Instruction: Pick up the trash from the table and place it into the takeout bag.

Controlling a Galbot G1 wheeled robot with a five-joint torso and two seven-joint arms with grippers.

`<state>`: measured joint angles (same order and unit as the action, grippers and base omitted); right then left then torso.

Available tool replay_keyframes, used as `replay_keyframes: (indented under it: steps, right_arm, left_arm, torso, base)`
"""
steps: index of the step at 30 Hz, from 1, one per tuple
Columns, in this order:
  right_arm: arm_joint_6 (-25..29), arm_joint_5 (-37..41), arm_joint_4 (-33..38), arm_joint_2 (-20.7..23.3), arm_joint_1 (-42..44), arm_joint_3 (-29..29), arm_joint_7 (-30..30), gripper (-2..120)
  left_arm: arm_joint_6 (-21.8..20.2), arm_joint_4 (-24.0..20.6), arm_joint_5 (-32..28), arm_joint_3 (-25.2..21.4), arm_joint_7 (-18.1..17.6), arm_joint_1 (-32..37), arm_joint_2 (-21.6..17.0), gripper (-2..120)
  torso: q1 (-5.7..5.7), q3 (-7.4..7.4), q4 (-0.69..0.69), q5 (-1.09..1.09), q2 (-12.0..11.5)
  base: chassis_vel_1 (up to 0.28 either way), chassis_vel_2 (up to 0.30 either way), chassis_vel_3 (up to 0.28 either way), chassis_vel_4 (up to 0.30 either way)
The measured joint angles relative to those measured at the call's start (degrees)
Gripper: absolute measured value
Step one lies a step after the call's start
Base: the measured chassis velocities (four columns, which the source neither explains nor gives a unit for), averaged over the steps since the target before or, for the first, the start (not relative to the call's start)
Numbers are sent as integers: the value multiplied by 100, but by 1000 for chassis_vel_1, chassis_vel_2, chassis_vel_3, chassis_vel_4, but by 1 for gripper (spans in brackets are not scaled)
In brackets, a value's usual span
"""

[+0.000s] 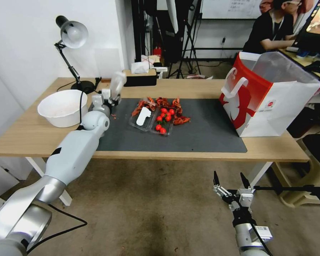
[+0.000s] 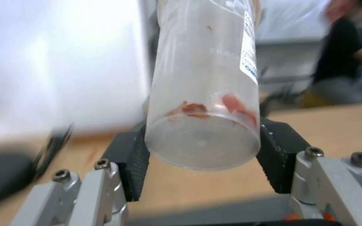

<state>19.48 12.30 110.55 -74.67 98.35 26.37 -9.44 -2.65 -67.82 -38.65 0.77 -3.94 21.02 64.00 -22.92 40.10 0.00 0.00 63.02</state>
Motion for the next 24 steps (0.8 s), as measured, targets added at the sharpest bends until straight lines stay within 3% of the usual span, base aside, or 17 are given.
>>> replay_keyframes:
  steps: [2, 9, 11, 13, 18, 24]
  right_arm:
    - [-3, -2, 1, 0, 1, -3, -2, 100]
    - [-6, -5, 34, -2, 10, -4, -5, 100]
    - [-6, -5, 41, -3, 11, -3, -5, 100]
    - [-7, -5, 65, -8, 28, 9, -6, 100]
    - [-5, -5, 94, -24, 63, 55, -32, 100]
    - [-1, -5, 109, -47, 58, 75, -62, 100]
  left_arm:
    - [320, -238, 122, 104, 493, -117, -51, 54]
    - [354, -758, -57, 564, 940, -477, -12, 54]
    - [354, -791, -73, 632, 956, -544, 17, 54]
    - [333, -840, -101, 993, 990, -907, 185, 54]
    - [195, -536, -126, 1815, 957, -1805, 727, 54]
    - [174, -239, -93, 2455, 902, -2371, 1216, 54]
  torso:
    - [0, 0, 0, 1, 0]
    - [0, 1, 0, 1, 0]
    - [0, 1, 0, 1, 0]
    - [0, 1, 0, 2, 0]
    - [0, 1, -2, 0, 0]
    - [0, 1, -1, 1, 0]
  base:
    - [0, 0, 0, 0]
    - [0, 0, 0, 0]
    - [0, 0, 0, 0]
    - [0, 0, 0, 0]
    - [0, 0, 0, 0]
    - [0, 0, 0, 0]
